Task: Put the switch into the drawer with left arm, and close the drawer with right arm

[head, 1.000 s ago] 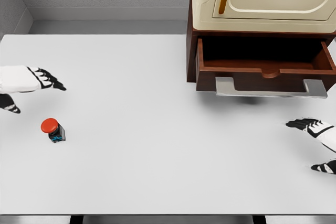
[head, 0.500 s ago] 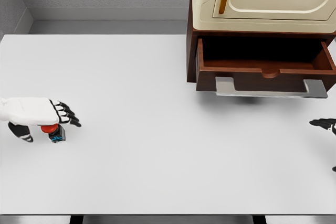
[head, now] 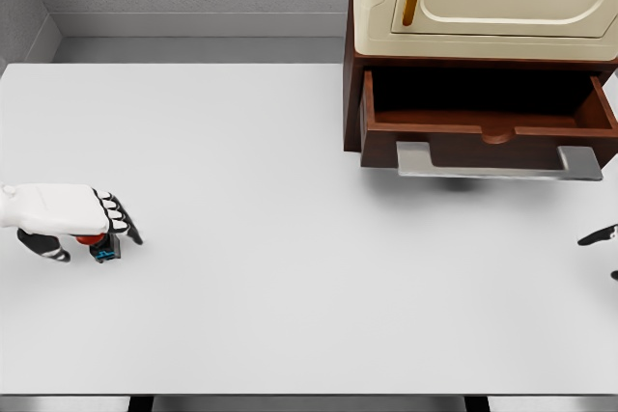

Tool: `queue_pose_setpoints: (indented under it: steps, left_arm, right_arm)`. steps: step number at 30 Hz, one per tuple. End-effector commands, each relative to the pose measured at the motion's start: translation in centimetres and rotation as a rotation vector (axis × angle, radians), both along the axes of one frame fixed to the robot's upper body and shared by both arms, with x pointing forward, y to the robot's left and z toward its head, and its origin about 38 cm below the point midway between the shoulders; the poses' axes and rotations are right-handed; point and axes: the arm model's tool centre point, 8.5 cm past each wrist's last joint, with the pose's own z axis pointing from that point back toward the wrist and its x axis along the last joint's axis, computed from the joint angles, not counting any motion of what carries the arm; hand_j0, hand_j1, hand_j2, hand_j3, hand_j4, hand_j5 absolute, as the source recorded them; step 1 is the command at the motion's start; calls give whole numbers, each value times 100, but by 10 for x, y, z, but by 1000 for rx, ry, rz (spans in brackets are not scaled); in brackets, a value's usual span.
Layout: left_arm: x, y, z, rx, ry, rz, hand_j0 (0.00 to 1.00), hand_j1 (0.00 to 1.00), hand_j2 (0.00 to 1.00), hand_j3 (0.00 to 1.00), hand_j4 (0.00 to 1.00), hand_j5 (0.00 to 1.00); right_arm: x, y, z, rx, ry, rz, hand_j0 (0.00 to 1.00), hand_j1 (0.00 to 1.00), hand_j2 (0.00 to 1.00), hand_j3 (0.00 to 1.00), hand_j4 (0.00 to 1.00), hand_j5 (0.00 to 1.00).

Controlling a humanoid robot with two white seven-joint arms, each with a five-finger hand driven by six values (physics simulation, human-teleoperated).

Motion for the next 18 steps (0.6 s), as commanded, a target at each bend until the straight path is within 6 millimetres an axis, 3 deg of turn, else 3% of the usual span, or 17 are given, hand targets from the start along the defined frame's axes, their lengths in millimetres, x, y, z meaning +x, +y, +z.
queue_pose_setpoints:
  steps: [1, 5, 9, 18]
  left_arm:
    - [0, 0, 1, -4, 0, 3, 75, 75, 75, 75, 75, 75]
    - [0, 0, 1, -3, 0, 3, 71, 71, 71, 71, 71, 71]
    - [1, -1, 1, -5, -2, 1, 64, 64, 64, 64, 64, 64]
    - [1, -1, 1, -7, -1, 1, 48, 48, 48, 48, 48, 48]
  right_arm:
    - [1, 1, 1, 4, 2, 6, 51, 51, 51, 51, 51, 51]
    - [13, 16, -3, 22, -4, 51, 51, 51, 51, 51, 51, 51]
    - [19, 15, 6, 0, -14, 66, 52, 52, 52, 52, 52, 52]
    - [18, 14, 5, -1, -9, 64, 54, 54, 54, 54, 54, 54]
